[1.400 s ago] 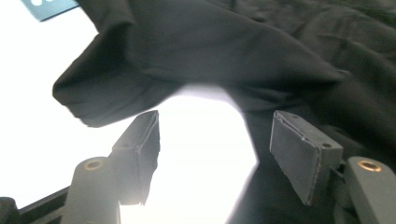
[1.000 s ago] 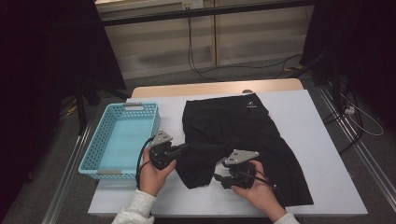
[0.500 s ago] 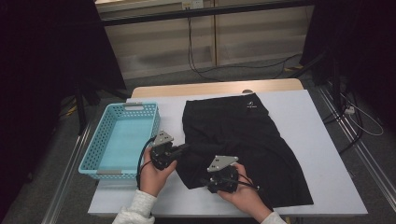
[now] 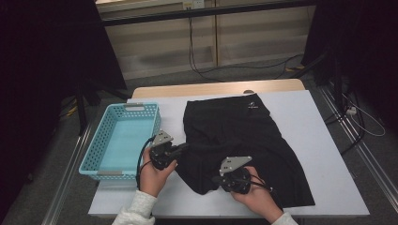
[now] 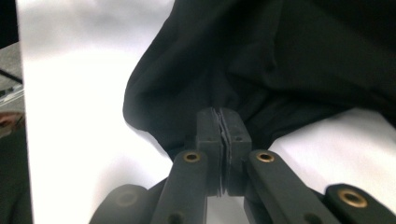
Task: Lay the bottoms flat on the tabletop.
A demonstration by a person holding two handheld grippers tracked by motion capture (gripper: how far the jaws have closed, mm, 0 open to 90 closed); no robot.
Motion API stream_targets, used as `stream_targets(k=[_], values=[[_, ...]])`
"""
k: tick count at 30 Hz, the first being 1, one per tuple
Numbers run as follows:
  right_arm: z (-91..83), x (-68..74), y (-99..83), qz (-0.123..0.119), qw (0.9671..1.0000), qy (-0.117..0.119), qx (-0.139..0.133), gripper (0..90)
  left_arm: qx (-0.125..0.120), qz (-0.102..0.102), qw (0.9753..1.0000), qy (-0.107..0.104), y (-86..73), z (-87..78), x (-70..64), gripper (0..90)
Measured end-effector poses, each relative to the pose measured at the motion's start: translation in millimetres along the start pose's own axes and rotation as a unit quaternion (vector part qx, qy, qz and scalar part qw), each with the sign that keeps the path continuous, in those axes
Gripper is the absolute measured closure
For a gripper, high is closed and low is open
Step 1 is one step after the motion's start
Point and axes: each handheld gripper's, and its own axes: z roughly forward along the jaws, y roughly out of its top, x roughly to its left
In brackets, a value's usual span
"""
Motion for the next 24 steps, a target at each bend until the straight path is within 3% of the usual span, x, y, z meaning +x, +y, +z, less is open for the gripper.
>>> stream_targets(k=[7, 11, 14, 17, 24], values=[[-11.2, -2.1, -6.2, 0.002, 0.9999, 0.004, 0.009, 86.1, 0.006, 0.004, 0.9999, -0.011, -2.8, 10.5, -4.4, 88.5], [-10.3, 0.5, -2.6, -0.008, 0.9999, -0.009, 0.006, 69.5, 0.008, -0.011, 0.9996, -0.026, -7.5, 17.0, -5.1, 87.0], [-9.0, 2.9, 3.6, -0.007, 0.9999, -0.011, -0.008, 57.2, 0.010, -0.012, 0.9994, -0.032, -8.3, 19.4, -6.9, 85.9], [-7.0, 4.7, 10.6, -0.006, 0.9995, -0.020, -0.024, 51.7, 0.010, -0.010, 0.9994, -0.032, -9.4, 19.3, -7.1, 85.9], [2.2, -2.3, 21.7, 0.021, 0.9973, -0.041, -0.056, 50.0, 0.002, -0.006, 0.9992, -0.039, -9.6, 15.8, -11.1, 80.7]])
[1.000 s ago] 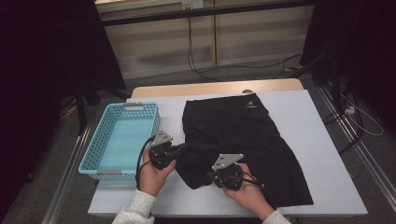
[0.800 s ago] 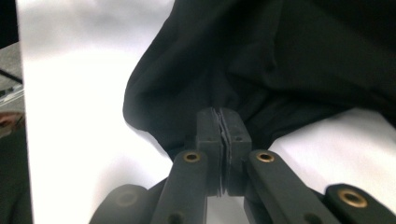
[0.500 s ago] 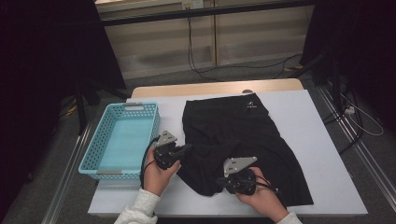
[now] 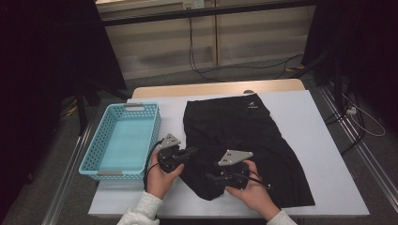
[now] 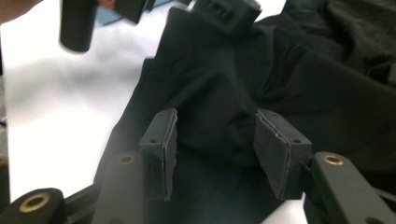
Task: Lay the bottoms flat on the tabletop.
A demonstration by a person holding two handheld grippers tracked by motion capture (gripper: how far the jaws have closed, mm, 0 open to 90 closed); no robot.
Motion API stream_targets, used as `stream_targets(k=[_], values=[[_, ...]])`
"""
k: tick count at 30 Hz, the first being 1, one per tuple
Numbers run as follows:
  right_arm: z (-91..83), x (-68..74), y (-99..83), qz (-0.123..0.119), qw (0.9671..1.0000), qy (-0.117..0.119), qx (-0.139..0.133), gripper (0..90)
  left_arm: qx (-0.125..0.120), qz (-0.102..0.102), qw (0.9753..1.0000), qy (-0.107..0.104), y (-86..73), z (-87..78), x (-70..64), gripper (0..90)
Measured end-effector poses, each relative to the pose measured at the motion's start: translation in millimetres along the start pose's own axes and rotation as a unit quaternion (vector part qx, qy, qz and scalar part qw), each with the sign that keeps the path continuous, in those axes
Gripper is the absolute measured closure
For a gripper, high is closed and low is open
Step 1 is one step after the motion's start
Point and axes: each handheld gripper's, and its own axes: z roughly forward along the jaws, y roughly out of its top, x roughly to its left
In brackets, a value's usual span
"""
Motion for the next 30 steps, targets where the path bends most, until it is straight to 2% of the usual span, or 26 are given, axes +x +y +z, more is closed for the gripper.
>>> stream_targets(k=[3, 5, 8, 10, 13, 16, 18, 21, 23, 28, 30], values=[[6.6, -1.2, 3.0, -0.004, 0.9999, -0.012, 0.000, 50.8, -0.009, 0.001, 0.9999, 0.004, 1.9, -4.3, -0.5, 65.7], [10.7, -1.7, 3.3, 0.002, 1.0000, -0.004, 0.001, 52.5, -0.011, 0.003, 0.9999, 0.007, 3.9, -8.7, -0.5, 59.9], [15.8, -1.5, 3.6, 0.007, 0.9999, 0.010, 0.003, 55.5, -0.017, 0.003, 0.9997, 0.015, 5.9, -14.0, 0.9, 44.2], [19.1, 0.1, 4.6, 0.000, 0.9999, 0.011, 0.007, 60.4, -0.014, 0.006, 0.9997, 0.020, 5.5, -15.6, 2.0, 40.4], [23.5, 1.5, 6.5, -0.006, 0.9996, 0.020, 0.017, 71.9, -0.010, -0.005, 0.9997, 0.020, 4.1, -15.9, 3.5, 34.5], [26.6, -2.6, 5.2, 0.007, 0.9991, 0.033, 0.028, 83.7, -0.010, -0.011, 0.9997, 0.020, 3.7, -16.5, 4.7, 32.7], [27.0, -4.1, 4.3, 0.005, 0.9989, 0.035, 0.032, 90.0, -0.012, -0.015, 0.9996, 0.021, 4.2, -17.5, 5.4, 31.5], [25.2, -6.8, 3.2, 0.001, 0.9989, 0.036, 0.031, 90.0, -0.014, -0.018, 0.9995, 0.022, 4.7, -19.3, 6.8, 30.2], [22.4, -10.9, 2.3, 0.009, 0.9992, 0.027, 0.030, 90.0, -0.015, -0.018, 0.9995, 0.023, 4.9, -20.7, 7.8, 30.1], [13.8, -18.1, 3.7, 0.020, 0.9995, 0.021, 0.011, 88.9, -0.011, -0.022, 0.9994, 0.025, 4.1, -21.5, 9.0, 29.2], [14.8, -15.9, 6.4, 0.015, 0.9999, 0.004, 0.003, 66.2, -0.012, -0.023, 0.9993, 0.027, 3.7, -22.1, 9.6, 28.2]])
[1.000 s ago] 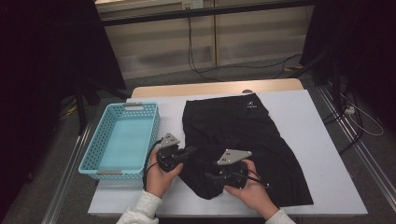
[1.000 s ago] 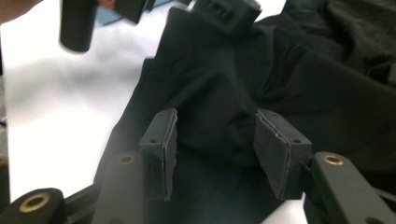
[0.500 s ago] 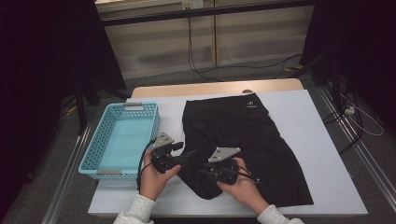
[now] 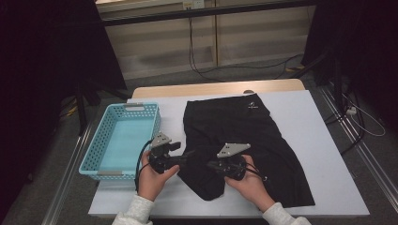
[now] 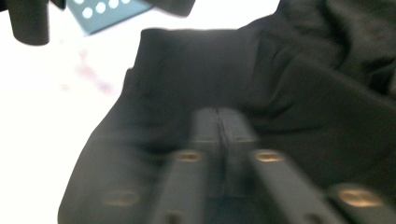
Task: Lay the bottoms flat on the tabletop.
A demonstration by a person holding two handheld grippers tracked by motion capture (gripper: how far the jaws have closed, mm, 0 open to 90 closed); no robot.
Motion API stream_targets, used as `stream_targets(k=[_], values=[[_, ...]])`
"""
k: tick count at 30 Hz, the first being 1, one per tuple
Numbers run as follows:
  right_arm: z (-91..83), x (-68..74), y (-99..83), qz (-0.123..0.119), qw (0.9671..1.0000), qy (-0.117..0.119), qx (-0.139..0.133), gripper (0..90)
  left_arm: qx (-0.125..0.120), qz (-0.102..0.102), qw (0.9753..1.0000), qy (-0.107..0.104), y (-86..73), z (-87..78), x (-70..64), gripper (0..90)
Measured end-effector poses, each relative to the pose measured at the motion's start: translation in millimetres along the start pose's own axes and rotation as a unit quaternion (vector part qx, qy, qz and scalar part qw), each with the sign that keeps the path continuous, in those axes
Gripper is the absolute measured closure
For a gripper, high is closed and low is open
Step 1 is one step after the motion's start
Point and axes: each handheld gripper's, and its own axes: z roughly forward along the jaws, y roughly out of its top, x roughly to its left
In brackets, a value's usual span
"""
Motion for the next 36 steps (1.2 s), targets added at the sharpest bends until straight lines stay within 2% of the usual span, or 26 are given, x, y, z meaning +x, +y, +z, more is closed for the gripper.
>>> stream_targets(k=[4, 6, 8, 9, 10, 11, 13, 14, 17, 22, 25, 30, 32, 36], values=[[8.7, 11.1, 4.8, -0.022, 0.9996, 0.014, 0.008, 53.3, -0.001, -0.001, 1.0000, 0.006, -0.8, -3.3, 2.1, 26.4], [14.7, 16.8, 5.9, -0.034, 0.9992, 0.015, 0.015, 52.6, -0.002, -0.004, 1.0000, 0.008, -2.0, -5.4, 2.8, 26.2], [20.2, 19.7, 5.4, -0.031, 0.9989, 0.021, 0.027, 52.2, -0.006, -0.005, 0.9999, 0.009, -2.9, -7.4, 2.8, 26.1], [22.7, 20.1, 4.5, -0.030, 0.9986, 0.024, 0.036, 56.6, -0.007, -0.006, 0.9999, 0.010, -3.3, -8.4, 2.4, 26.1], [25.1, 19.5, 2.9, -0.032, 0.9981, 0.018, 0.049, 66.1, -0.008, -0.007, 0.9999, 0.009, -3.8, -8.9, 2.0, 26.0], [26.3, 18.3, 0.9, -0.037, 0.9983, 0.009, 0.044, 72.2, -0.008, -0.007, 0.9999, 0.010, -4.3, -9.1, 1.5, 26.0], [25.7, 16.0, 0.4, -0.030, 0.9986, 0.007, 0.043, 87.9, -0.007, -0.006, 0.9999, 0.009, -5.5, -10.2, 1.1, 26.0], [24.5, 14.6, 1.0, -0.027, 0.9986, 0.008, 0.044, 90.0, -0.004, -0.004, 0.9999, 0.010, -6.0, -10.7, 1.4, 26.0], [22.3, 9.9, 1.5, -0.010, 0.9993, 0.016, 0.033, 90.0, -0.004, -0.004, 0.9999, 0.012, -7.6, -10.8, 1.2, 26.0], [12.8, 2.6, 4.3, -0.003, 0.9998, 0.015, 0.014, 90.0, -0.003, -0.002, 0.9999, 0.011, -8.2, -10.3, -0.6, 26.0], [2.9, -6.1, 4.3, 0.004, 1.0000, 0.001, 0.004, 90.0, -0.001, -0.002, 1.0000, 0.009, -9.1, -9.8, -1.6, 26.4], [-12.7, -23.5, 1.0, 0.035, 0.9992, -0.014, -0.014, 90.0, 0.004, -0.002, 0.9999, 0.010, -10.2, -8.4, -1.1, 26.2], [-15.9, -26.1, -1.0, 0.036, 0.9990, -0.023, -0.013, 90.0, 0.004, -0.004, 0.9999, 0.009, -10.5, -7.6, -1.5, 26.1], [-18.8, -26.2, -2.9, 0.034, 0.9990, -0.024, -0.013, 90.0, 0.012, -0.004, 0.9999, 0.008, -13.2, -5.5, -2.4, 26.1]])
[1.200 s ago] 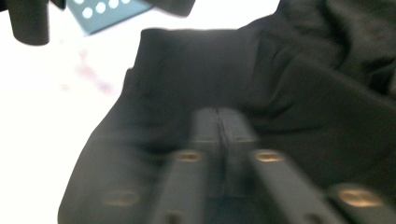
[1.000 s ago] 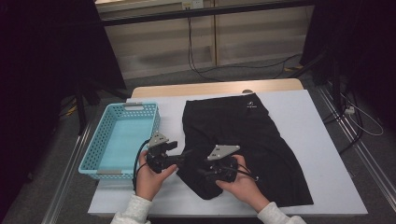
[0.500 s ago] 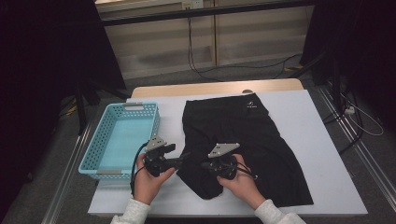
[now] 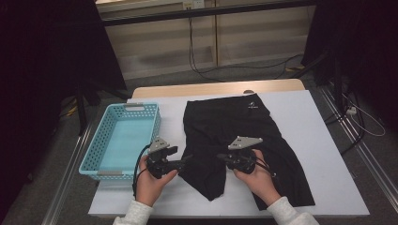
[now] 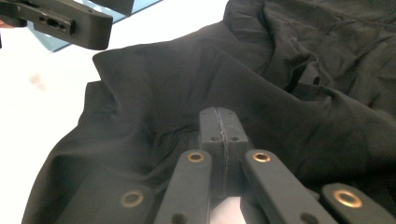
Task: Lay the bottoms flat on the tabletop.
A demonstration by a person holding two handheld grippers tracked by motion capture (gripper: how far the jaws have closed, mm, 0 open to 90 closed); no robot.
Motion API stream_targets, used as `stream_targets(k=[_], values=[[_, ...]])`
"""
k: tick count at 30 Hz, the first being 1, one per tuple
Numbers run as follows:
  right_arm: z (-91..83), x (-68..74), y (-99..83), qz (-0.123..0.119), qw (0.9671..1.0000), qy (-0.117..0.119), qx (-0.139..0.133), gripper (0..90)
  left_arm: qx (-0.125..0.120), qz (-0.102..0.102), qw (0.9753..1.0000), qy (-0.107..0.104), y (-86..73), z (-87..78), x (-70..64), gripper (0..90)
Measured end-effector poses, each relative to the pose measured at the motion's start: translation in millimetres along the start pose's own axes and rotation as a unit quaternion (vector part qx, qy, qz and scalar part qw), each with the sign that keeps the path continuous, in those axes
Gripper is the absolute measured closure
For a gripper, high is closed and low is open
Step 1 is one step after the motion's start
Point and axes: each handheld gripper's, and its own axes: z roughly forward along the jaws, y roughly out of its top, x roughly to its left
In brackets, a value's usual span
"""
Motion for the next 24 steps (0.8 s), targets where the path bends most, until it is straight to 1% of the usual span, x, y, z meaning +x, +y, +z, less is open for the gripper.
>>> stream_targets(k=[1, 2, 3, 4, 6, 7, 9, 10, 12, 16, 18, 19, 21, 24], values=[[0.2, 1.5, 0.5, 0.001, 1.0000, 0.008, -0.004, 90.0, 0.002, 0.002, 1.0000, 0.000, -0.1, 0.0, 0.2, 26.1], [1.0, 3.9, 1.7, -0.006, 0.9998, 0.017, -0.005, 88.8, -0.001, 0.000, 1.0000, 0.001, 0.2, -0.3, 0.1, 26.1], [2.3, 7.6, 3.3, -0.014, 0.9997, 0.018, -0.003, 83.1, -0.001, 0.003, 1.0000, 0.002, 1.0, -1.0, 0.9, 26.1], [4.2, 11.7, 5.1, -0.019, 0.9997, 0.016, -0.006, 76.4, -0.005, -0.001, 1.0000, 0.002, 1.6, -1.4, 0.9, 26.1], [9.0, 20.5, 8.5, -0.034, 0.9991, 0.025, -0.010, 65.1, -0.004, 0.000, 1.0000, 0.004, 2.2, -2.1, 1.5, 25.8], [11.5, 25.0, 9.7, -0.041, 0.9986, 0.033, -0.010, 61.3, -0.004, -0.001, 1.0000, 0.006, 2.1, -1.9, 1.6, 25.7], [15.6, 32.2, 10.8, -0.048, 0.9978, 0.045, -0.003, 57.1, 0.002, 0.006, 0.9999, 0.009, 1.2, -0.9, 1.8, 25.2], [17.6, 34.5, 11.2, -0.050, 0.9978, 0.045, -0.001, 54.7, 0.004, 0.004, 1.0000, 0.008, 0.6, -0.2, 2.0, 25.2], [22.2, 36.9, 11.5, -0.048, 0.9981, 0.039, 0.005, 53.8, 0.008, 0.005, 0.9999, 0.008, -0.5, 0.9, 2.4, 25.1], [33.2, 40.4, 9.3, -0.049, 0.9979, 0.033, 0.026, 56.0, 0.010, 0.007, 0.9999, 0.007, -0.1, 0.8, 1.3, 25.1], [36.8, 41.8, 8.4, -0.049, 0.9977, 0.036, 0.031, 60.4, 0.010, 0.009, 0.9999, 0.007, 1.6, 0.0, 0.7, 25.0], [38.1, 42.5, 8.1, -0.050, 0.9976, 0.034, 0.033, 62.2, 0.011, 0.011, 0.9999, 0.006, 2.0, -0.1, 0.4, 24.8], [40.6, 41.9, 6.7, -0.057, 0.9970, 0.030, 0.044, 70.6, 0.014, 0.016, 0.9997, 0.006, 2.1, -0.1, 0.1, 24.7], [39.3, 36.9, 3.6, -0.051, 0.9971, 0.035, 0.045, 88.7, 0.014, 0.017, 0.9997, 0.007, 1.0, 0.3, -0.4, 24.6]])
